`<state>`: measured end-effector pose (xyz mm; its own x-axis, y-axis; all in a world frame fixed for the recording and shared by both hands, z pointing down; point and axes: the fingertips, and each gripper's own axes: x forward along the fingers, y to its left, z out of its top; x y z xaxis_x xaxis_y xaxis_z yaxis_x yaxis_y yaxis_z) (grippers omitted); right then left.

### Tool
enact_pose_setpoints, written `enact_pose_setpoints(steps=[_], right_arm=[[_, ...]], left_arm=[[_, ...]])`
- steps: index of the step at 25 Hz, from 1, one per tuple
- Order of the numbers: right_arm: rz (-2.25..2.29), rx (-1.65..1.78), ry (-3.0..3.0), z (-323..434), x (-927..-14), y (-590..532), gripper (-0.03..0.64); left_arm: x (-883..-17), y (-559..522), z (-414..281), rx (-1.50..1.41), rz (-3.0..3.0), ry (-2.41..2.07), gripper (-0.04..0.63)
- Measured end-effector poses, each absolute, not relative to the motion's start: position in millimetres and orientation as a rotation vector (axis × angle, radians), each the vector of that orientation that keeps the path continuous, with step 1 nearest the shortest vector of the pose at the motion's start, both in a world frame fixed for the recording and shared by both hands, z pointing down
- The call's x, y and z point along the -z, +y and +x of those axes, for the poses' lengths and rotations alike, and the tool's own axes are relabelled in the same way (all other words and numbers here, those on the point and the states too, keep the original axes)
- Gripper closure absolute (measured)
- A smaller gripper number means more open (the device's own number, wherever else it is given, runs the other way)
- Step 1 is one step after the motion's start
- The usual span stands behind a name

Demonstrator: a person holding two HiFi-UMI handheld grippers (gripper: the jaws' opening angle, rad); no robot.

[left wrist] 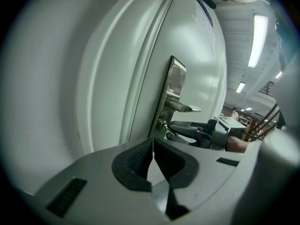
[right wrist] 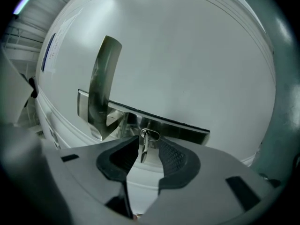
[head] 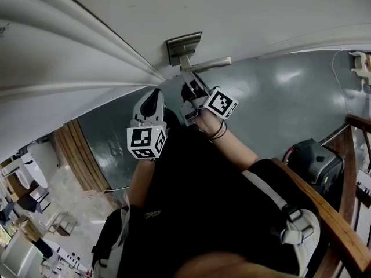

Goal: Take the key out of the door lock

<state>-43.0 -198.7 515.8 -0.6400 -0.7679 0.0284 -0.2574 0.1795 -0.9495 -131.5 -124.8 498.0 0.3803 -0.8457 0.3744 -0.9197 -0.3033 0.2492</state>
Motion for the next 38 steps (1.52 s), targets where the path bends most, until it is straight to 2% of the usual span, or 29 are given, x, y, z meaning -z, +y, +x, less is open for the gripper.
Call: enact_pose_setpoints(steps=[11,19,38], right_arm=[[-0.927,1.534,1.857,-45.5,-524.2,-208.8,0.555],[-0.890,1.574,1.725,-45.2,-524.0,-208.9,0.584],[-0.924,1.554,1.750,-43.9,-527.5,-207.4,0.588]], left_arm=[[-504.3,-127.9,-131.2,-0.246,2.233,-1.506,0.566],[-503.0,-128.3,-132.0,-0.242,2.231,-1.507,0.566],[-507.1,-119.6,-134.0,-0.234,2.225,-1.515,0.566]])
